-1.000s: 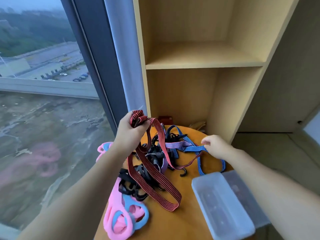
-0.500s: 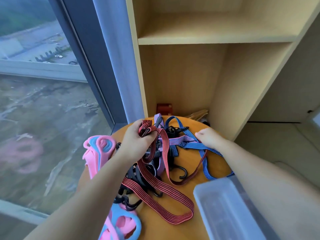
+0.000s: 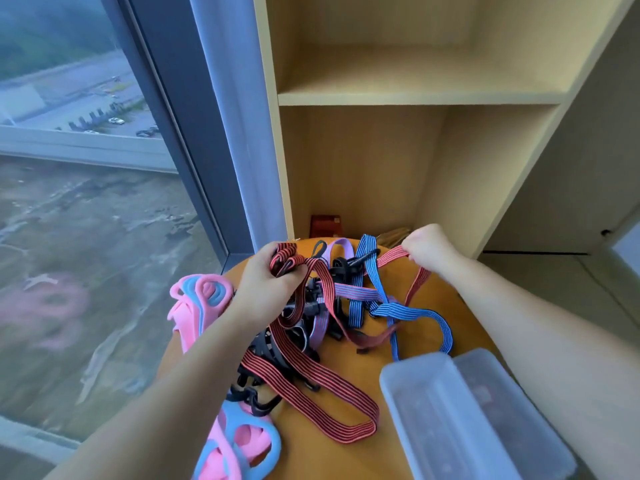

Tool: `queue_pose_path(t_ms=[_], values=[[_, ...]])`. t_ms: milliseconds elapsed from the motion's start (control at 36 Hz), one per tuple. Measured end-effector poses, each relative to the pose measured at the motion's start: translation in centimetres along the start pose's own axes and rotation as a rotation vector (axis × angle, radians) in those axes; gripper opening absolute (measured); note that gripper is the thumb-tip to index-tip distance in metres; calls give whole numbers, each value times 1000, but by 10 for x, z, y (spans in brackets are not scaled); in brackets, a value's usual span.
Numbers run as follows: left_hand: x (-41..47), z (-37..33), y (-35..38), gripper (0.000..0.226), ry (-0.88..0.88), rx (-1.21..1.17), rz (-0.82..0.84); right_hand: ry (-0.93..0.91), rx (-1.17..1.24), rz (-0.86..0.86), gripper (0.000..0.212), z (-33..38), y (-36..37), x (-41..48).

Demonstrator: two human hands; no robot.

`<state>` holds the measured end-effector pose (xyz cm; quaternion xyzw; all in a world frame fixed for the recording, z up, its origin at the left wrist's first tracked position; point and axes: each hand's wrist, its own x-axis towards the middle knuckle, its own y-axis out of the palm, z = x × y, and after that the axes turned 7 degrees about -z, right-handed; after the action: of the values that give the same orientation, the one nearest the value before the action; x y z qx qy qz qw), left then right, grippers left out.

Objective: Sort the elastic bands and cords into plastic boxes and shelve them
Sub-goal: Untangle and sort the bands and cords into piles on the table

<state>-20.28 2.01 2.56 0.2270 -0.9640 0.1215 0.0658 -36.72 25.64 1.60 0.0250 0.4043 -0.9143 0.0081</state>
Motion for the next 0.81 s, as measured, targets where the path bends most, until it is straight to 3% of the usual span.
queue_pose_path(t_ms=[167, 389, 528, 694, 806], values=[[-5, -19, -8, 30, 57, 34, -67, -251, 144, -118, 28, 24, -35, -21], [-13, -51, -19, 31, 100, 58, -101, -281, 463, -220, 35, 71, -68, -44], [-14, -71, -32, 28, 135, -6, -115, -264, 207, -178, 33, 69, -74, -48], [-13, -104, -43, 22, 242, -19, -100, -196, 191, 68, 30, 47, -44, -71], [-18, -119, -49, 31, 300, -24, -107, -338, -34, 335, 52, 44, -14, -96]])
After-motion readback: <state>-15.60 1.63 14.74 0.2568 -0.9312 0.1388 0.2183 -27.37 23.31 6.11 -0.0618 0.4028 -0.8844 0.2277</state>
